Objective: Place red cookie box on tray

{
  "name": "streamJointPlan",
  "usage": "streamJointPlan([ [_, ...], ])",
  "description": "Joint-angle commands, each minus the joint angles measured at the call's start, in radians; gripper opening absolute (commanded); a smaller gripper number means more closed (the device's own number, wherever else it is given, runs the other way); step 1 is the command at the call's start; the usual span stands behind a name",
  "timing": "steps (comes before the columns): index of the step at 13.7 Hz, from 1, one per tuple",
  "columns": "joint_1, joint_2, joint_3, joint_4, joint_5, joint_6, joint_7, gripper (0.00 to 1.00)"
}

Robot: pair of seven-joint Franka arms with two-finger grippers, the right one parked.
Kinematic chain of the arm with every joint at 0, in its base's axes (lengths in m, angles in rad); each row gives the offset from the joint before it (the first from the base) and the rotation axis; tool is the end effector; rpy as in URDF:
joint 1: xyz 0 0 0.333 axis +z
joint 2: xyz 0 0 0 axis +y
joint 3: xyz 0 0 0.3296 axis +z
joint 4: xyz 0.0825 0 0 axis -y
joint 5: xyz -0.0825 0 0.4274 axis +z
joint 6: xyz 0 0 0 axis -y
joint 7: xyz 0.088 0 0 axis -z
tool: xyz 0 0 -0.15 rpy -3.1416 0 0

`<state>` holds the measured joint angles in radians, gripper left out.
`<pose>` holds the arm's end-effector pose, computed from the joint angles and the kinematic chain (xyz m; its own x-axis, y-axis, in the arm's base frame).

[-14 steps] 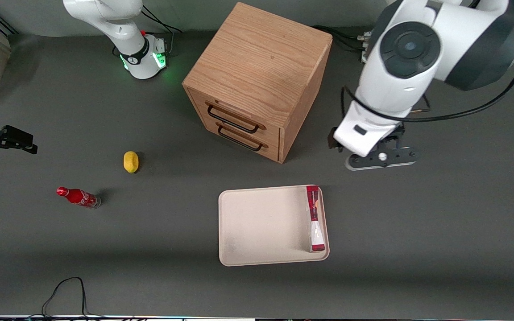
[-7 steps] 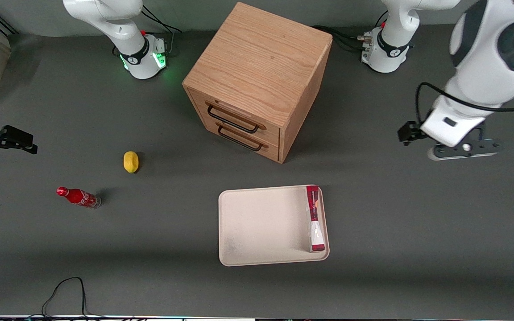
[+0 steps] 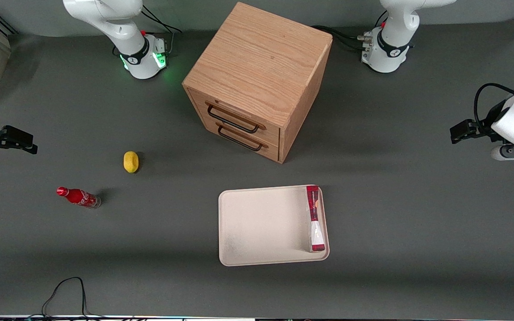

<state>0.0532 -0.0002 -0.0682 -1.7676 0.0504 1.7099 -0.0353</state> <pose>0.5970 -0.0021 0.5054 0.9984 0.0133 -0.0559 0.0104 -0.9986 -0.0514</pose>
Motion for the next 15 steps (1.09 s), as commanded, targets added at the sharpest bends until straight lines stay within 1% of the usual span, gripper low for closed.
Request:
streamJointPlan([
  [1, -0.010, -0.015, -0.001, -0.003, -0.018, 0.023, 0.011, 1.00],
  [4, -0.015, 0.029, 0.013, 0.079, -0.035, 0.007, -0.005, 1.00],
  [7, -0.015, 0.014, 0.011, 0.082, -0.035, 0.007, -0.009, 1.00],
  [9, -0.009, -0.004, 0.011, 0.080, -0.037, -0.028, -0.003, 1.00],
  [11, -0.010, -0.007, 0.010, 0.080, -0.058, -0.044, -0.005, 1.00],
  [15, -0.004, -0.023, 0.005, 0.080, -0.058, -0.072, 0.005, 1.00],
])
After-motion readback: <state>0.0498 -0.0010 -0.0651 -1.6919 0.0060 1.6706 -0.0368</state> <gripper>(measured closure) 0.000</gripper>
